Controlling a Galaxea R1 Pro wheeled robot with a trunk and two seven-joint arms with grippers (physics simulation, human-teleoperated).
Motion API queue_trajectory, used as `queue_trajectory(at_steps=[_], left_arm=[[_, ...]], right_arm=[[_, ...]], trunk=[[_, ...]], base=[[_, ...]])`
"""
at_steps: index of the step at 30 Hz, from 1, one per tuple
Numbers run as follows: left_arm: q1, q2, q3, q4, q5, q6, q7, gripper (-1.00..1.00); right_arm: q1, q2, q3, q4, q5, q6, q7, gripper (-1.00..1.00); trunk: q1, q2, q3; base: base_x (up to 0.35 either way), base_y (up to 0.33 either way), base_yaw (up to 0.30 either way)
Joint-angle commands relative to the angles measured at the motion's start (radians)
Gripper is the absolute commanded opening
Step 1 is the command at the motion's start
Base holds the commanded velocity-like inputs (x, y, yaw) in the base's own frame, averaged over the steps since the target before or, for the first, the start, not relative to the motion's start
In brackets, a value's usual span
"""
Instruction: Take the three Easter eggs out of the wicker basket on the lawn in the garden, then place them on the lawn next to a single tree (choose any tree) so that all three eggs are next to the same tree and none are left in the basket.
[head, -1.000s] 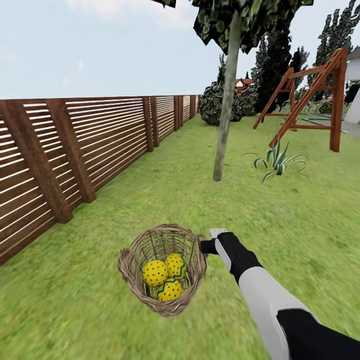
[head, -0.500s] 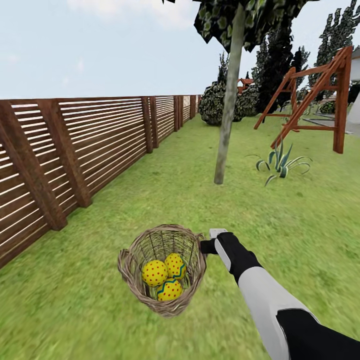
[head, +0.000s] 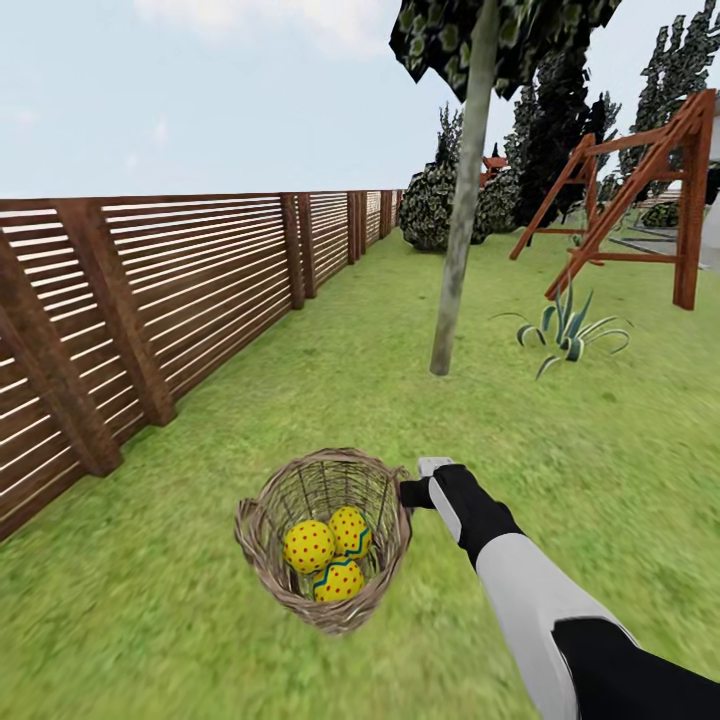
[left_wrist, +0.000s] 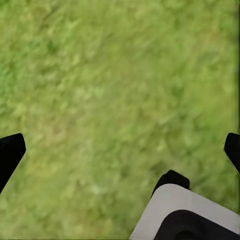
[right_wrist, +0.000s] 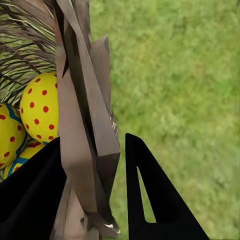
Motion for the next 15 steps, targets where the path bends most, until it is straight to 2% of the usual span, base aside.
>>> queue_trajectory(at_steps=[1,15], left_arm=[[-0.001,0.000,-0.005,0.001,0.009,-0.003,0.000,1.00],[-0.001,0.000,-0.005,0.001,0.009,-0.003,0.000,1.00]], right_arm=[[-0.001,0.001,-0.001,-0.002,-0.009,0.005,-0.001,-1.00],[-0.001,0.001,0.001,-0.002,-0.009,0.005,-0.001,-1.00]], trunk=[[0.001,-0.001,-0.001],[0.001,-0.001,-0.001]], base=[[0.331,0.000,0.000],[0.331,0.000,0.000]])
